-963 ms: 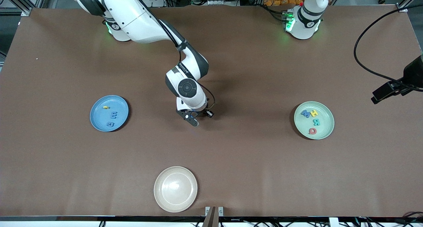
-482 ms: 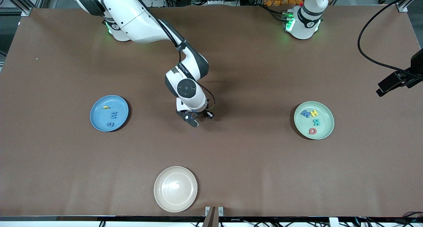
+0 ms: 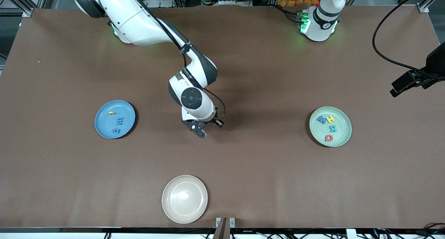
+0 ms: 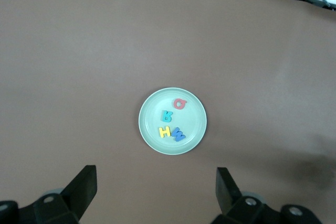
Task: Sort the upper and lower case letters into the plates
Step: 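Carry the pink w with the right gripper into the blue plate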
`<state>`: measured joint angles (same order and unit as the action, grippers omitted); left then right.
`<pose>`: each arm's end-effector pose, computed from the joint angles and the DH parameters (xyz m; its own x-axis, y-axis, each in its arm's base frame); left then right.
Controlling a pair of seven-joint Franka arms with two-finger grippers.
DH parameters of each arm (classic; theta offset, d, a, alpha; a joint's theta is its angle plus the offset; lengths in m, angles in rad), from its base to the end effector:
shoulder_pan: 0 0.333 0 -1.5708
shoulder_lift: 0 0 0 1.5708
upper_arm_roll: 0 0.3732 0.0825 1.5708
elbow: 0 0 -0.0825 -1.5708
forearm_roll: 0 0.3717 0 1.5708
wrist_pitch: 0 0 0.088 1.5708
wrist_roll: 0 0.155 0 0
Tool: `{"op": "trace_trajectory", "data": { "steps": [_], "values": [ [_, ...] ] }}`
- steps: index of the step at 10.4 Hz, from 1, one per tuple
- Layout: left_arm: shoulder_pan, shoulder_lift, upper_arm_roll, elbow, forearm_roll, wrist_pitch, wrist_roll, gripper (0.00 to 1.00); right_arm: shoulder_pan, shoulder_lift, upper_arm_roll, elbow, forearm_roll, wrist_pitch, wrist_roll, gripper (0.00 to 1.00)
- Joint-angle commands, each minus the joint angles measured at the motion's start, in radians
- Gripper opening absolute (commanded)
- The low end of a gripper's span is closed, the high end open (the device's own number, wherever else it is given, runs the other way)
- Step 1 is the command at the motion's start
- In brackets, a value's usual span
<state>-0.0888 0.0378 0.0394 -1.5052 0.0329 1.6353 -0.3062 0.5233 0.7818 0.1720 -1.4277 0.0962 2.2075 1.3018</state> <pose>0.5672 -0.0236 0.6495 0.9628 0.2518 0.0982 0.2535 -0.9673 -0.0050 0.5938 0.4711 0.2366 0.7454 -0.6388 -0.1909 -0.6571 -0.7522 -0.0488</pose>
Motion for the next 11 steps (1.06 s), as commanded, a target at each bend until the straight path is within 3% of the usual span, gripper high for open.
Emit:
{"op": "trace_trajectory", "data": {
  "steps": [1, 5, 7, 9, 11],
  "values": [
    [-0.002, -0.013, -0.013, 0.002, 0.018, -0.025, 0.002, 1.0, -0.115, -0.085, 0.066, -0.007, 0.013, -0.113, -0.076, 0.0],
    [-0.002, -0.012, -0.044, 0.002, 0.025, -0.025, -0.002, 1.0, -0.368, -0.18, 0.084, -0.017, 0.045, -0.377, -0.336, 0.0],
    [0.0, -0.012, -0.044, 0.002, 0.022, -0.025, 0.001, 1.0, -0.518, -0.232, 0.08, -0.066, 0.034, -0.507, -0.561, 0.0],
    [0.001, -0.012, -0.045, 0.003, 0.019, -0.026, 0.002, 1.0, -0.635, -0.294, 0.077, -0.182, 0.013, -0.514, -0.766, 0.0],
    [0.003, -0.013, -0.044, 0.003, 0.018, -0.052, 0.004, 1.0, -0.692, -0.294, 0.076, -0.275, -0.067, -0.453, -0.831, 0.0]
  ]
}}
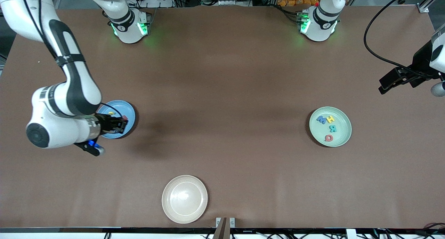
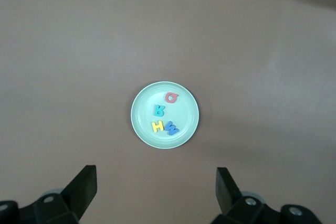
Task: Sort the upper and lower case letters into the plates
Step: 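Carry the pink w with the right gripper into the blue plate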
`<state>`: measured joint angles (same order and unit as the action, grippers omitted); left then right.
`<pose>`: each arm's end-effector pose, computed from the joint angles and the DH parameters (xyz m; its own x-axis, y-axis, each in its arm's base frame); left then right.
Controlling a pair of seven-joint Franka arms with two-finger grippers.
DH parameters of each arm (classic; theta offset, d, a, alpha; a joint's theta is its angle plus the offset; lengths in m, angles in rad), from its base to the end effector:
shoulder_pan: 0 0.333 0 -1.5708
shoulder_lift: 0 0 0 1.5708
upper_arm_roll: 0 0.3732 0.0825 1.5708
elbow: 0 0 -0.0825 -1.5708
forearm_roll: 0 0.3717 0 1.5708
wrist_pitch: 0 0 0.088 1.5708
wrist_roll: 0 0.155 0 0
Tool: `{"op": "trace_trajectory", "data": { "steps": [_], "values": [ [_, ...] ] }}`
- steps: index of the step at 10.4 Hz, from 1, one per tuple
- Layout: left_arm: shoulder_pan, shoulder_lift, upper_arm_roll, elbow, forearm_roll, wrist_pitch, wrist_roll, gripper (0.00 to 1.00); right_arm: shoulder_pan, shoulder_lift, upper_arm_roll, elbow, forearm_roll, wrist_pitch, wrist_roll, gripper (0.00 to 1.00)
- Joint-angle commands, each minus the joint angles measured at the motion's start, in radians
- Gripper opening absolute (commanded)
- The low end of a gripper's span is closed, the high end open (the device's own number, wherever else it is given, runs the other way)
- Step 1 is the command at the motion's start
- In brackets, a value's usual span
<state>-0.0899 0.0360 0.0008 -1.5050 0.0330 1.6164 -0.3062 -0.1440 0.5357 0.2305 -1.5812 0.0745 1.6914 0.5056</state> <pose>0.5626 -0.0453 0.6487 0.9734 0.2141 0.0818 0.2155 -0.9765 -0.0088 0.6369 0.0473 0.3209 0.8057 -0.3990 -0.4377 -0.4274 -0.9033 0.0367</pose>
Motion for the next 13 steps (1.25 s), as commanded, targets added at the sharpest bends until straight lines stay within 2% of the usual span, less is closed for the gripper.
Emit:
{"op": "trace_trajectory", "data": {
  "steps": [1, 5, 7, 10, 11, 12, 13],
  "values": [
    [0.006, -0.014, -0.005, 0.002, 0.022, -0.062, 0.007, 1.0, -0.054, -0.051, 0.018, -0.181, -0.083, 0.123, -0.08, 0.0],
    [0.015, -0.034, 0.008, 0.005, 0.01, -0.088, 0.007, 1.0, -0.111, -0.042, 0.018, -0.313, -0.093, 0.284, -0.133, 0.0],
    [0.01, -0.019, 0.007, -0.001, 0.012, -0.11, 0.01, 1.0, -0.127, -0.036, 0.018, -0.319, -0.093, 0.292, -0.147, 0.01],
    [0.01, -0.008, -0.013, -0.004, 0.013, -0.11, 0.028, 1.0, -0.149, -0.02, 0.02, -0.324, -0.091, 0.309, -0.15, 0.11],
    [0.022, -0.008, -0.013, -0.011, 0.013, -0.112, 0.065, 1.0, -0.149, -0.02, 0.02, -0.319, -0.088, 0.303, -0.148, 0.41],
    [0.032, -0.014, -0.013, -0.009, 0.013, -0.115, 0.112, 1.0, -0.16, -0.02, 0.02, -0.315, -0.084, 0.3, -0.148, 0.99],
    [0.032, -0.021, -0.013, -0.005, 0.012, -0.119, 0.114, 1.0, -0.167, -0.028, 0.021, -0.309, -0.084, 0.297, -0.15, 1.0]
  ]
}}
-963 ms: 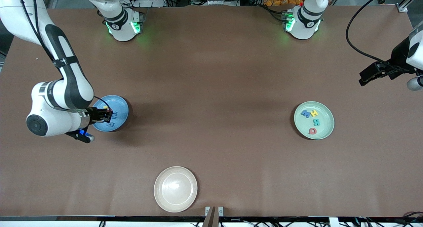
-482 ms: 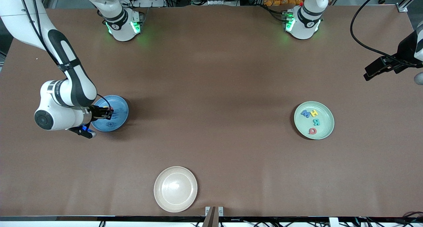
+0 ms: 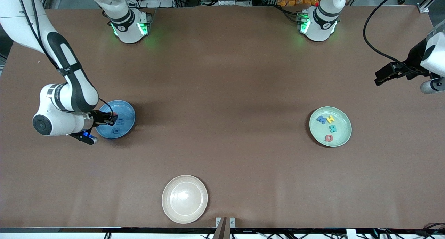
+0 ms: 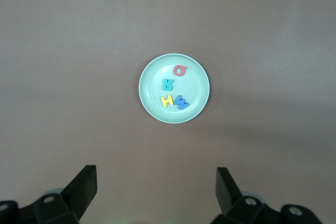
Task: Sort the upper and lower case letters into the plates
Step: 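Open the right gripper over the blue plate and withdraw it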
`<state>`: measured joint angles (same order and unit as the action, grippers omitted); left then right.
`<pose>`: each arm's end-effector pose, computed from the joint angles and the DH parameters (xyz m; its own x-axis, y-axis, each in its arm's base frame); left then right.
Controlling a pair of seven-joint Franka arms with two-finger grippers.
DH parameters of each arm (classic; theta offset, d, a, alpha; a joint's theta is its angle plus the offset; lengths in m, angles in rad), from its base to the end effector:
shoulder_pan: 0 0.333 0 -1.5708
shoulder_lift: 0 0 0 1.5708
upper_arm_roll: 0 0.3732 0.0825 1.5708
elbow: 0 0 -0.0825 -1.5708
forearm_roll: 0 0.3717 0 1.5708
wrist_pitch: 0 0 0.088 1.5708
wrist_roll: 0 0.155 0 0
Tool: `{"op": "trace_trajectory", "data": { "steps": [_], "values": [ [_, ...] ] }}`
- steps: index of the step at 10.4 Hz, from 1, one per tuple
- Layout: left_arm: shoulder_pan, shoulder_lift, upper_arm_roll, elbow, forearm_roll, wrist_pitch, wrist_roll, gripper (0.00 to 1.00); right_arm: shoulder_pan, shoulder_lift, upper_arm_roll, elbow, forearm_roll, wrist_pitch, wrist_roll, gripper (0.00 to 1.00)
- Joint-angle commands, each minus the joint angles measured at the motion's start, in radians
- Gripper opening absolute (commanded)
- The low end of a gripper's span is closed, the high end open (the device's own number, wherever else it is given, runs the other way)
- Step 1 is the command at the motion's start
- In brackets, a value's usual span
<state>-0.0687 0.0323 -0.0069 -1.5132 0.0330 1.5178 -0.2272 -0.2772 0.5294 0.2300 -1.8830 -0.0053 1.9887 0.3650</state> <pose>0.5465 -0.0360 0.6379 0.9881 0.1526 -0.0196 0.1518 -0.9877 -0.0382 0.5859 -0.0332 0.2212 0.8306 -0.3753 -0.4113 -0.3959 -0.9175 0.0377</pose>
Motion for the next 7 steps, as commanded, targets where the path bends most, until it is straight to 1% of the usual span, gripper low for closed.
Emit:
{"op": "trace_trajectory", "data": {
  "steps": [1, 2, 3, 4, 7],
  "values": [
    [0.01, -0.017, -0.004, 0.004, 0.012, -0.025, 0.034, 1.0, -0.031, -0.035, 0.023, 0.022, -0.004, -0.031, 0.001, 1.0],
    [0.01, -0.012, -0.004, 0.004, 0.012, -0.025, 0.038, 1.0, -0.03, -0.037, 0.023, 0.101, -0.004, -0.126, 0.006, 1.0],
    [0.01, -0.009, -0.005, 0.004, 0.012, -0.025, 0.04, 1.0, -0.027, -0.034, 0.023, 0.21, -0.005, -0.242, 0.003, 1.0],
    [0.01, -0.003, -0.001, 0.007, 0.01, -0.024, 0.043, 1.0, -0.025, -0.034, 0.023, 0.296, -0.007, -0.321, 0.003, 1.0],
    [0.04, 0.002, 0.001, 0.008, -0.062, -0.021, 0.042, 1.0, -0.016, -0.055, 0.034, 0.534, -0.005, -0.474, -0.005, 1.0]
  ]
}}
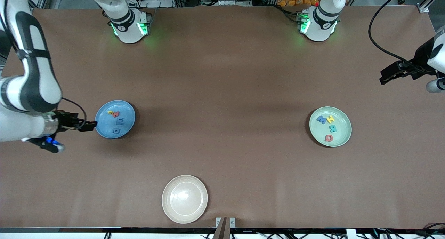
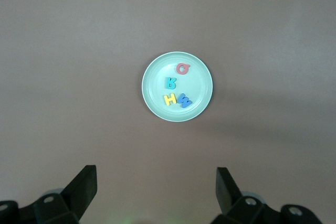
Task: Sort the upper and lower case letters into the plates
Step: 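Open the right gripper over the blue plate and withdraw it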
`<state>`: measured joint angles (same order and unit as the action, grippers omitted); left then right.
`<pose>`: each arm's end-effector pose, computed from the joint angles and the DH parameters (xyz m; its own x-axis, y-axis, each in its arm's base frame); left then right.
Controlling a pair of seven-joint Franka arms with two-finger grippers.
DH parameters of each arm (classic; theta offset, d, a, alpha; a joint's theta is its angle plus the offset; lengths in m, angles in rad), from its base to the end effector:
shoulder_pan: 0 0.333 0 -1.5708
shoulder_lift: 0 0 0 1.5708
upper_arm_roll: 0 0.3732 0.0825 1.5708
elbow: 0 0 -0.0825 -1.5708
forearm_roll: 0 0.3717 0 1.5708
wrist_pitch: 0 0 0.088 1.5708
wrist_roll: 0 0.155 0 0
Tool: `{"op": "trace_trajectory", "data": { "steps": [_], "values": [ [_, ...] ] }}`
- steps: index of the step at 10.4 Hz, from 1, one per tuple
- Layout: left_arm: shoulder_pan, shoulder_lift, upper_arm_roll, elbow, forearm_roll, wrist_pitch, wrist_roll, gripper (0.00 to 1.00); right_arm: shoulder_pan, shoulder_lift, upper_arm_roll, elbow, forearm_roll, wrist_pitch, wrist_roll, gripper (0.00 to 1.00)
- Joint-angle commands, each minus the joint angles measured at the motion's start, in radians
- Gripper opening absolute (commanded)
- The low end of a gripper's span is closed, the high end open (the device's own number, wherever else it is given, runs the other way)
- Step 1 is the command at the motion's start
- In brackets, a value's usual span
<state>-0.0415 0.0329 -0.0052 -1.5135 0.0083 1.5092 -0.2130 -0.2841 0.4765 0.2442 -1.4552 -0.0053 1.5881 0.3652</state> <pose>0.5460 -0.0241 0.6367 0.9855 0.1661 -0.0346 0.1656 -0.9861 -0.0158 0.6492 -0.0519 0.4045 0.8607 -0.3791 -0.3399 -0.3976 -0.9174 0.0165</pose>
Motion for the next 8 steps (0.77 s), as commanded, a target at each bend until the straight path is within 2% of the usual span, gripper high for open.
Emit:
{"op": "trace_trajectory", "data": {
  "steps": [1, 5, 8],
  "values": [
    [0.011, -0.004, -0.001, 0.01, -0.037, -0.012, 0.027, 1.0, -0.001, -0.042, 0.02, 0.14, -0.004, -0.077, -0.011, 1.0],
    [0.005, -0.008, -0.019, 0.003, -0.036, -0.014, 0.026, 1.0, 0.086, -0.22, -0.011, 0.133, -0.021, -0.077, -0.006, 1.0],
    [0.0, -0.013, -0.021, 0.001, -0.024, -0.014, 0.024, 1.0, 0.17, -0.277, -0.132, 0.127, -0.019, -0.135, -0.063, 1.0]
  ]
}}
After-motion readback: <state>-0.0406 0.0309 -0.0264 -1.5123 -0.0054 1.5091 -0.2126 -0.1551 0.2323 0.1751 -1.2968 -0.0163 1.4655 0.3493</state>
